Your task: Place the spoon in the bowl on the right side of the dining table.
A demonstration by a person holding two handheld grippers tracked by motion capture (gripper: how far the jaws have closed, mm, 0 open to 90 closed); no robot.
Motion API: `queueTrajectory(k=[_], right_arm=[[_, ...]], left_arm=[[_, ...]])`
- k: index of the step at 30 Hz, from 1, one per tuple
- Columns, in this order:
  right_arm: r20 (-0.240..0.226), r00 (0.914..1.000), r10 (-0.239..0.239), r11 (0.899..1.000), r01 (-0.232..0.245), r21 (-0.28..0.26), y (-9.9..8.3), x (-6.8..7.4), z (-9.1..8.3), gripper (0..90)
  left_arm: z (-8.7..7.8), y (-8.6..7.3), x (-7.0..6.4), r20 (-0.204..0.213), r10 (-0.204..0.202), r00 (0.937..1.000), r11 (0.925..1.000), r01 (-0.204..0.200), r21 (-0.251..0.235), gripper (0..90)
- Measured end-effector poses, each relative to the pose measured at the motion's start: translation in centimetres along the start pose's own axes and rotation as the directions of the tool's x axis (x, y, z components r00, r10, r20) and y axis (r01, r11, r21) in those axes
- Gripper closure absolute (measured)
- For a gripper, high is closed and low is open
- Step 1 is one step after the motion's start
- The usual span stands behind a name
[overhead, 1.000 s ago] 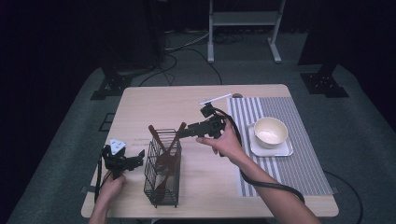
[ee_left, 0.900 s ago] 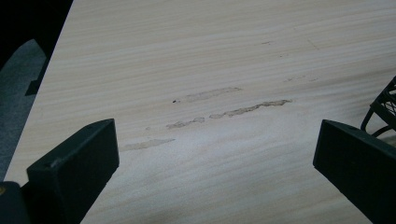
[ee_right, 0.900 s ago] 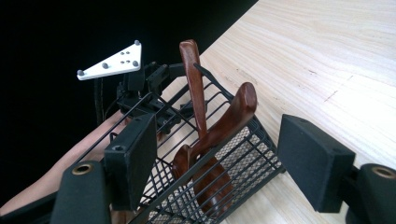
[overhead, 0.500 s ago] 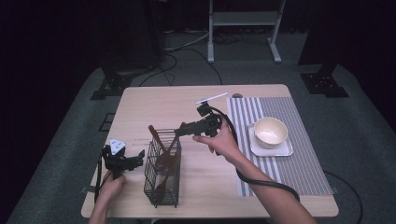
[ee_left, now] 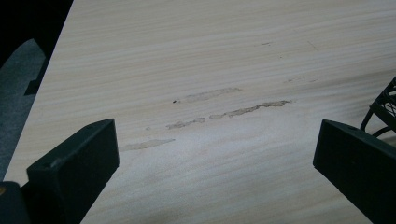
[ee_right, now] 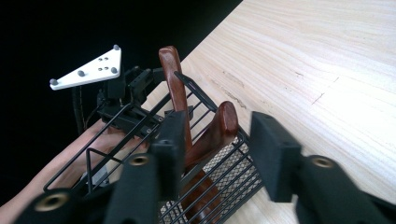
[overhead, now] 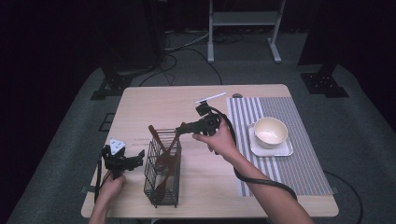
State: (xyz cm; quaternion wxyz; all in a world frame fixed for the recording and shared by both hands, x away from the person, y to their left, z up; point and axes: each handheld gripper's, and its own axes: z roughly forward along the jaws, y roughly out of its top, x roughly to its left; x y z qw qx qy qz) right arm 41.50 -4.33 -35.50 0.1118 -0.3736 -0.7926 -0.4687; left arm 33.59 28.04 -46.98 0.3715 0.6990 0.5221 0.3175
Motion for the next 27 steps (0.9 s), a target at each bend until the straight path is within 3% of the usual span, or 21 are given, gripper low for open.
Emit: queueTrajectory(k=[2,8,18,27], right_arm=[[0.000,1.0000,0.003,1.000,-0.003,-0.002,0.0,0.1,-0.1,67.5],[-0.035,0.9991,0.025,1.000,-0.026,-0.016,0.0,0.1,-0.5,81.1],[-0.083,0.9949,0.057,0.996,-0.062,-0.059,0.2,0.4,-1.7,83.0],[-0.098,0.9927,0.071,0.993,-0.079,-0.086,0.4,0.7,-3.1,83.0]], left_arm=[[0.0,0.0,0.0,0.000,-0.002,1.0000,1.0000,0.002,0.001,0.0],[0.0,0.0,0.0,-0.001,-0.002,1.0000,1.0000,0.002,-0.001,0.0],[0.0,0.0,0.0,0.000,-0.002,1.0000,1.0000,0.002,-0.001,0.0],[0.0,0.0,0.0,-0.002,-0.002,1.0000,1.0000,0.002,0.000,0.0]])
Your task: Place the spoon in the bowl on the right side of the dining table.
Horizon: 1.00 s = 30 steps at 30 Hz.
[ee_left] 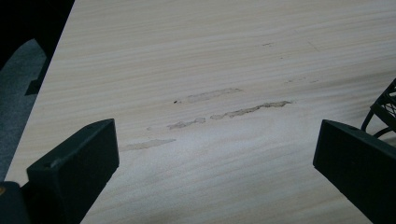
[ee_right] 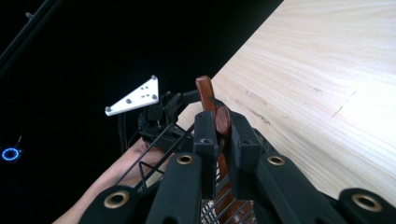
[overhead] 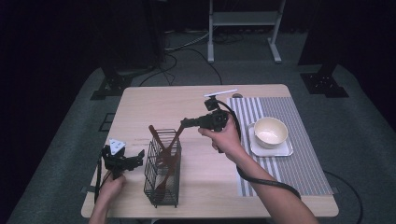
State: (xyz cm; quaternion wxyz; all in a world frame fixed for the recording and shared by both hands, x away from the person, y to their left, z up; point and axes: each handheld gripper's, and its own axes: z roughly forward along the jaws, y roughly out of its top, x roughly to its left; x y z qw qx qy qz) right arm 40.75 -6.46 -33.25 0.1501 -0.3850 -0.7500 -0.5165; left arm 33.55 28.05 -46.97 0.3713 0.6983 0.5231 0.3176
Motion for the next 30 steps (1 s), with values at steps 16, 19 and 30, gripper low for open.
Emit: queueTrajectory(k=[16,19,30], right_arm=[[0.004,0.9999,0.010,0.998,-0.009,-0.064,1.3,0.7,-2.7,83.1],[0.004,1.0000,0.009,0.997,-0.009,-0.074,1.4,0.8,-3.4,83.1],[0.019,0.9998,0.004,0.996,-0.002,-0.092,1.7,0.8,-5.2,83.1]], left_arm=[[0.0,0.0,0.0,0.001,0.001,1.0000,1.0000,-0.001,0.000,0.0],[0.0,0.0,0.0,0.000,0.001,1.0000,1.0000,-0.001,0.001,0.0],[0.0,0.0,0.0,-0.002,0.005,1.0000,1.0000,-0.005,-0.001,0.0]])
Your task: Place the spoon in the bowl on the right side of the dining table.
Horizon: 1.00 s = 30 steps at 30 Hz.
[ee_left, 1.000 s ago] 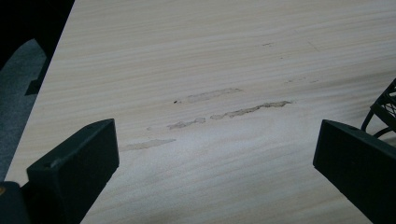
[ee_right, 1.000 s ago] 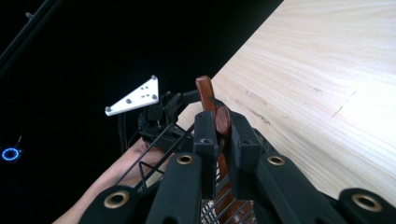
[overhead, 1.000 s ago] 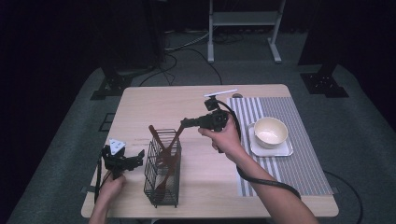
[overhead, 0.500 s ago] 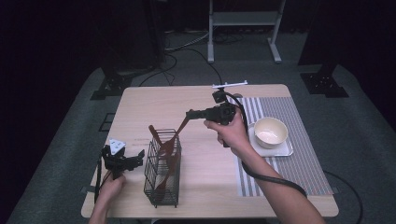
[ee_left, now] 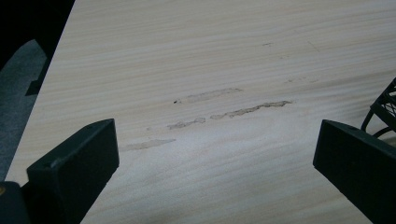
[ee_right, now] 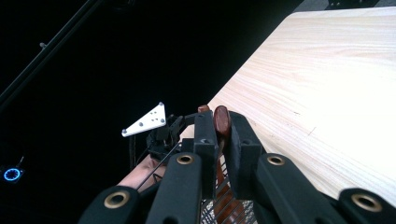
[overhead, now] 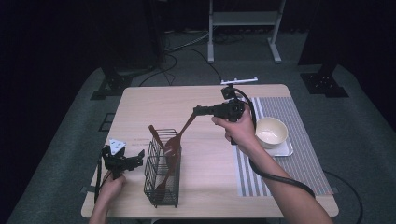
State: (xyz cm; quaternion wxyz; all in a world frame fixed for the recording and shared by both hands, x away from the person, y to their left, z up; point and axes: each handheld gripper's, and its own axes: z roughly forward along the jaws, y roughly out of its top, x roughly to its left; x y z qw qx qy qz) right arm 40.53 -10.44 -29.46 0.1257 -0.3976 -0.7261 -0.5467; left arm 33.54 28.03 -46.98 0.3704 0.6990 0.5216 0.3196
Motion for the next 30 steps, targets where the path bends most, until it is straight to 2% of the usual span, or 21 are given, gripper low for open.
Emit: queueTrajectory(k=[21,30], right_arm=[[0.028,0.9991,0.031,0.998,-0.029,-0.047,-0.3,-1.2,-3.5,83.2],[0.052,0.9968,0.060,0.997,-0.057,-0.059,-1.2,-2.6,-4.8,83.1]], left_arm=[[0.0,0.0,0.0,-0.002,0.001,1.0000,1.0000,-0.001,0.003,0.0],[0.0,0.0,-0.1,-0.002,0.004,1.0000,1.0000,-0.004,0.006,0.0]])
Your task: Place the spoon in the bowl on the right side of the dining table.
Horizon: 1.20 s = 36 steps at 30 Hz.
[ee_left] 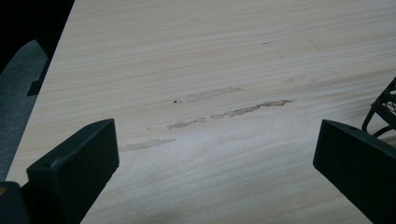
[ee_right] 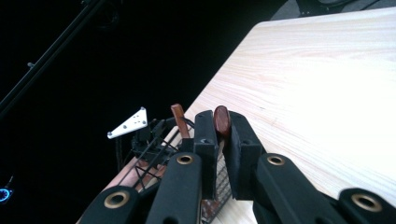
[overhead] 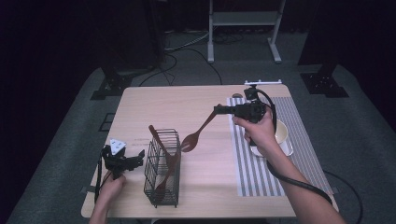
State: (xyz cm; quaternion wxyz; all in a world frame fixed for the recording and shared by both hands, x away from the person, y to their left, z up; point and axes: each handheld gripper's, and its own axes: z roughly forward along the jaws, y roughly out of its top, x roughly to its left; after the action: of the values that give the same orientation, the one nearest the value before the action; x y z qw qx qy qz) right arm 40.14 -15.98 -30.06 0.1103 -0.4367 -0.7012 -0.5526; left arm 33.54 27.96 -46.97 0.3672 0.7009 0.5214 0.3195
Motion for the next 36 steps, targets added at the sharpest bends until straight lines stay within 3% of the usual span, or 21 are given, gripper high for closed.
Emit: queueTrajectory(k=[36], right_arm=[[0.073,0.9914,0.109,0.994,-0.108,-0.024,-2.9,-5.6,-2.8,82.7]], left_arm=[[0.0,0.0,0.0,-0.001,0.001,1.0000,1.0000,-0.001,-0.001,0.0]])
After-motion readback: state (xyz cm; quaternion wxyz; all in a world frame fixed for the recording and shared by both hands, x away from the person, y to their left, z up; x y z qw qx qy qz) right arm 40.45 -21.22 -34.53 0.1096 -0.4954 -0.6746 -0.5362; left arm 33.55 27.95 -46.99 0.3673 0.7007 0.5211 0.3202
